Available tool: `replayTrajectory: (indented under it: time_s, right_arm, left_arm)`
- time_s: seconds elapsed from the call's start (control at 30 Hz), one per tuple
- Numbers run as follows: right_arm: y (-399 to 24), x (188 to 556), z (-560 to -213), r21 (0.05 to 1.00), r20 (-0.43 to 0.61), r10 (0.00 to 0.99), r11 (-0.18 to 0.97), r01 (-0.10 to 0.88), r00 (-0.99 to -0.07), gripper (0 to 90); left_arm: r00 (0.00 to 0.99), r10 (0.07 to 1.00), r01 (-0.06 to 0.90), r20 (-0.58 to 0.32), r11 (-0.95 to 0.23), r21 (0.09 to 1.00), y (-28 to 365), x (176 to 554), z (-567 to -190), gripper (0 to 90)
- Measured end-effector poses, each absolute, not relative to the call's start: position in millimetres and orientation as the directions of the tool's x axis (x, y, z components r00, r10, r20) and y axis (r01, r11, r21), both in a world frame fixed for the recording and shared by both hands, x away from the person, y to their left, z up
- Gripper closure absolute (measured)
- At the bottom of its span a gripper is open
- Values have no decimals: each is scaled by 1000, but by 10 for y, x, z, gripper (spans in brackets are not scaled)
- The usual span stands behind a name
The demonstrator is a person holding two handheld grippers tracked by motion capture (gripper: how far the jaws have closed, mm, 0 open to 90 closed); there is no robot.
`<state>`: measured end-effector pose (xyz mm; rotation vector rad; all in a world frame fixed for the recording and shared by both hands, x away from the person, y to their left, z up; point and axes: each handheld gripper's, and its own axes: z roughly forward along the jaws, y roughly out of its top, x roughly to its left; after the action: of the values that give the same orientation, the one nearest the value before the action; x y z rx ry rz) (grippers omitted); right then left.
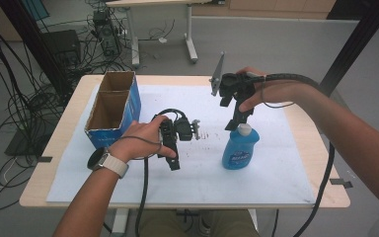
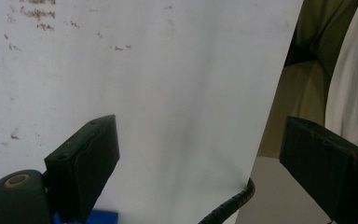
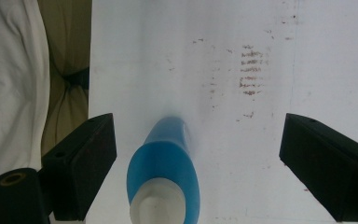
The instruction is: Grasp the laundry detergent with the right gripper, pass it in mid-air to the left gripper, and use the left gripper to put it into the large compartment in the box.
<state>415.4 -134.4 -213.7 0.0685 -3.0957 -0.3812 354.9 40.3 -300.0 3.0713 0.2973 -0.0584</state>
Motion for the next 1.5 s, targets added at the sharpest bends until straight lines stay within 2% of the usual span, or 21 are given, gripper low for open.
replayTrajectory:
  time_s: [0.47, 0.8, 1.5]
  right_arm:
    - [-1424, 4134, -2078, 271, -1, -52, 961, -50, -999, 79]
    - [-1517, 4082, -2039, 306, -9, -91, 948, -89, -996, 63]
    - [-1847, 4030, -2017, 348, -13, -53, 936, -54, -999, 60]
  left_arm:
    - [981, 191, 192, -38, -980, 50, 394, 3556, -2967, 122]
    - [979, 202, 204, -35, -977, 62, 409, 3538, -2960, 122]
    - [979, 202, 204, -28, -977, 67, 399, 3541, -2972, 122]
